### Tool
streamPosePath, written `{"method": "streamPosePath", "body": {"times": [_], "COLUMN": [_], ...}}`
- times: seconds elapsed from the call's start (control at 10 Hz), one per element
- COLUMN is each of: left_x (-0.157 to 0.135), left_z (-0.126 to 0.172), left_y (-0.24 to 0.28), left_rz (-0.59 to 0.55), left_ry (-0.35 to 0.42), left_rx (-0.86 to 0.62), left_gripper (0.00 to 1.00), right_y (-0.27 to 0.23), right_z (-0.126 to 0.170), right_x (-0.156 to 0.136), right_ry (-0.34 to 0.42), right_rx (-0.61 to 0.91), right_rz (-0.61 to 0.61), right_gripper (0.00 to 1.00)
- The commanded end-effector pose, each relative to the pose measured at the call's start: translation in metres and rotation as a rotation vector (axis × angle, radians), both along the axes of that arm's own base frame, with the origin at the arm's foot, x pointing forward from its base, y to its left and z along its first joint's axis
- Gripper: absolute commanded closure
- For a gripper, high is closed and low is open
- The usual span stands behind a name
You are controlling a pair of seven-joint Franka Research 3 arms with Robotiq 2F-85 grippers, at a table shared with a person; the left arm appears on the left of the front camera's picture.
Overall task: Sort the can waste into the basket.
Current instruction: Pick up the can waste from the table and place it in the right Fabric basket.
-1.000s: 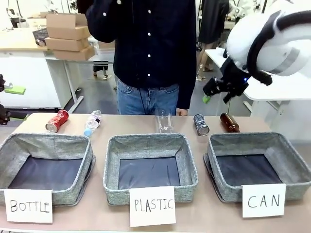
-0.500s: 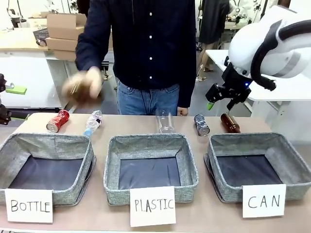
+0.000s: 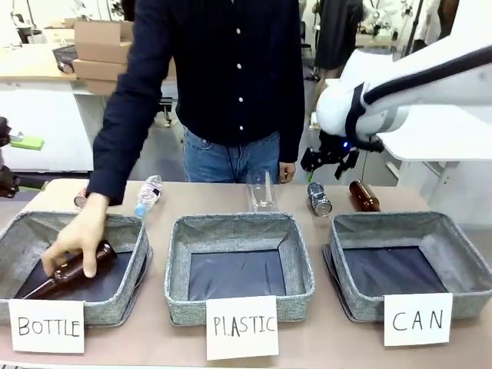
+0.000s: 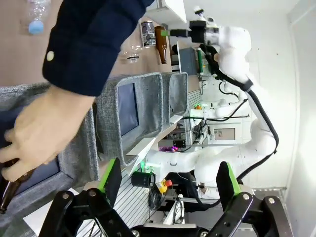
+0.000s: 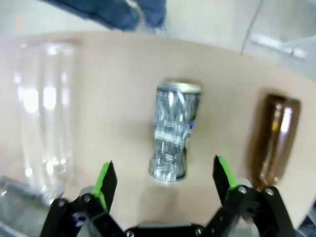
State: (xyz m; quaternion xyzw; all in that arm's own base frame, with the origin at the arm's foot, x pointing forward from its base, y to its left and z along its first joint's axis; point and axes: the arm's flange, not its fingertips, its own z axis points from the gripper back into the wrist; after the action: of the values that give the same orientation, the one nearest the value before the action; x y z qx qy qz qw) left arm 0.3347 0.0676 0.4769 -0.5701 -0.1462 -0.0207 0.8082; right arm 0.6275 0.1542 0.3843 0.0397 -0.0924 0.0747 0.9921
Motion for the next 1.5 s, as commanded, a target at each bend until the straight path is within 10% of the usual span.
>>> {"method": "streamPosePath", "body": {"times": [0.0, 0.5, 0.9, 1.0, 1.1, 1.2, 1.3, 1.4], "left_x": [0.001, 0.001, 0.001, 0.001, 0.001, 0.001, 0.001, 0.001], "left_z": [0.001, 0.001, 0.001, 0.001, 0.001, 0.001, 0.001, 0.001], "left_y": [-0.001, -0.001, -0.001, -0.001, -0.001, -0.001, -0.001, -0.001], "left_rz": [-0.006, -0.006, -0.006, -0.006, -0.006, -0.006, -0.006, -0.006], "left_ry": [-0.029, -0.029, -0.029, -0.029, -0.029, -0.029, -0.029, -0.029], "left_rx": [-0.02, -0.02, -0.02, -0.02, -0.02, -0.02, -0.02, -0.02], "left_gripper": [0.0, 0.0, 0.0, 0.0, 0.0, 0.0, 0.0, 0.0], "right_y": [0.015, 0.016, 0.01, 0.011, 0.01, 0.01, 0.01, 0.01], "right_z": [-0.006, -0.071, -0.076, -0.074, -0.073, -0.072, -0.072, -0.073], "right_x": [0.033, 0.052, 0.046, 0.045, 0.045, 0.045, 0.045, 0.045], "right_ry": [0.079, 0.245, 0.232, 0.233, 0.233, 0.23, 0.23, 0.225], "right_rx": [-0.068, -0.156, -0.13, -0.122, -0.117, -0.112, -0.111, -0.106], "right_rz": [-0.059, -0.132, -0.125, -0.118, -0.113, -0.111, -0.11, -0.108], "right_gripper": [0.0, 0.0, 0.0, 0.6, 0.6, 1.0, 0.62, 1.0]}}
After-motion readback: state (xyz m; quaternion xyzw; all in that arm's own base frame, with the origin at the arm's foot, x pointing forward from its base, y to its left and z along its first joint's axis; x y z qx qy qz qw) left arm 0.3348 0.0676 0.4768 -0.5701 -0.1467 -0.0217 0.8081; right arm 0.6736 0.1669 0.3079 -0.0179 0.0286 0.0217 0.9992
